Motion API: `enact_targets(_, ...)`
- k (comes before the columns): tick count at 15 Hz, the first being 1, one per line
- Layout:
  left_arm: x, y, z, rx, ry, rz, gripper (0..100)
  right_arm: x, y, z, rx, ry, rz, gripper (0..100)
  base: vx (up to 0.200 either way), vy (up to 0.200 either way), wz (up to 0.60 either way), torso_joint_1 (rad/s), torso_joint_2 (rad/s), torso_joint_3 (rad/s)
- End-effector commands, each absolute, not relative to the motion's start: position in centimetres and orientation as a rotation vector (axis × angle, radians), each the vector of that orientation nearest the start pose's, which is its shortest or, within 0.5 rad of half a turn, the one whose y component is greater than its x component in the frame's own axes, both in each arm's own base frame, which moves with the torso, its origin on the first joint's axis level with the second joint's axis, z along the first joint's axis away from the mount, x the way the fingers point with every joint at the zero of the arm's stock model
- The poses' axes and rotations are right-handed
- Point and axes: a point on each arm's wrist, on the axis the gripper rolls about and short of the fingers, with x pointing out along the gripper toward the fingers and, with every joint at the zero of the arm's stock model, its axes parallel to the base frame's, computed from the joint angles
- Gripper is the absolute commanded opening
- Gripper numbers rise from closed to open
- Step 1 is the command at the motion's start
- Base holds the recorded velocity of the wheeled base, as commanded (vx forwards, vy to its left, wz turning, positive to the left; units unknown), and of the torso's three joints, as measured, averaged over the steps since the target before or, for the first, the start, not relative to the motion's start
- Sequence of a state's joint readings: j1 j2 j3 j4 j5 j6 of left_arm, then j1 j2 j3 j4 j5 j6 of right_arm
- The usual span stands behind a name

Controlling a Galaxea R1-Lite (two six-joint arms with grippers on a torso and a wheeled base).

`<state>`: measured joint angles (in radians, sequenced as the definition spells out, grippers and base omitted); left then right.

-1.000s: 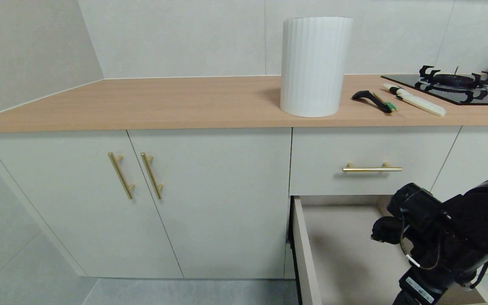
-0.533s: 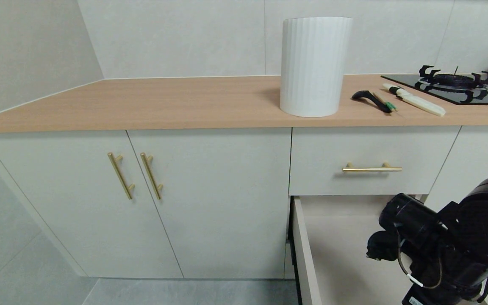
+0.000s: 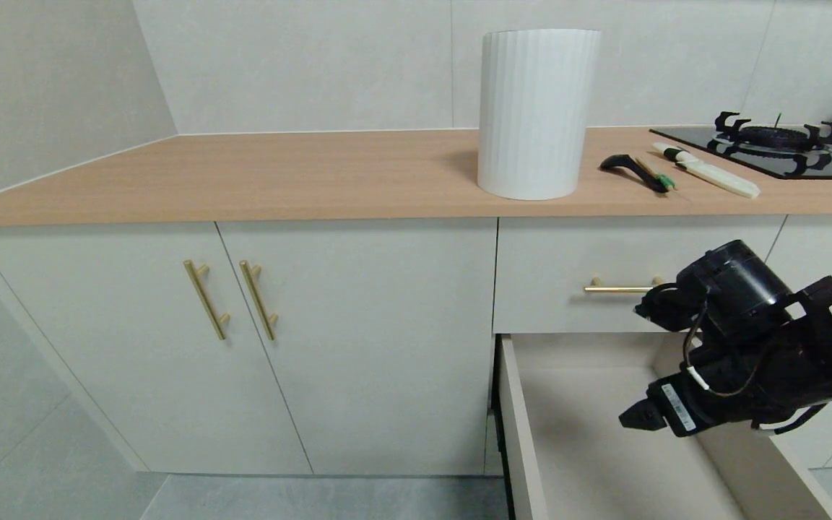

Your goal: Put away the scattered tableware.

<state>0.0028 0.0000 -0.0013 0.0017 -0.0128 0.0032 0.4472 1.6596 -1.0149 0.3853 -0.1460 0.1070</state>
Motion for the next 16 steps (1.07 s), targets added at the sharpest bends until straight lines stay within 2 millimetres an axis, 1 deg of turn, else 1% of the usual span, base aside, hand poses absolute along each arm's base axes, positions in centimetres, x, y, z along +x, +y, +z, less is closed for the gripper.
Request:
enact_targets(1,-2.3,0.0,7.6,0.003,0.002,-0.008,100,24.0,10.2,17.7,-0.166,0.936,0.198,100,0.0,0.0,0.0,0.0,0.0,0.0)
enact_targets(2,-2.3,0.0,7.6,0.003,0.002,-0.008,100,24.1,9.7,18.3,-0.149,0.906,0.184,100,0.0,0.0,0.0,0.0,0.0,0.0)
enact_targets(4,-2.3,0.0,7.5,0.003,0.003,-0.008,100,23.8,9.5,18.9,-0.138,0.868,0.187,100,0.0,0.0,0.0,0.0,0.0,0.0)
enact_targets(7,-2.3,0.0,7.6,0.003,0.002,-0.009,100,23.4,9.4,19.4,-0.135,0.849,0.193,100,0.0,0.0,0.0,0.0,0.0,0.0)
enact_targets(10,-2.3,0.0,7.6,0.003,0.002,-0.009,100,23.3,9.4,19.4,-0.137,0.845,0.193,100,0.0,0.0,0.0,0.0,0.0,0.0)
enact_targets(14,-2.3,0.0,7.5,0.003,0.003,-0.011,100,23.3,9.4,19.4,-0.125,0.807,0.196,100,0.0,0.0,0.0,0.069,-0.23,-0.259)
enact_targets(16,-2.3,0.0,7.5,0.003,0.003,-0.008,100,23.2,9.3,19.5,-0.123,0.8,0.197,100,0.0,0.0,0.0,0.124,-0.52,-0.317)
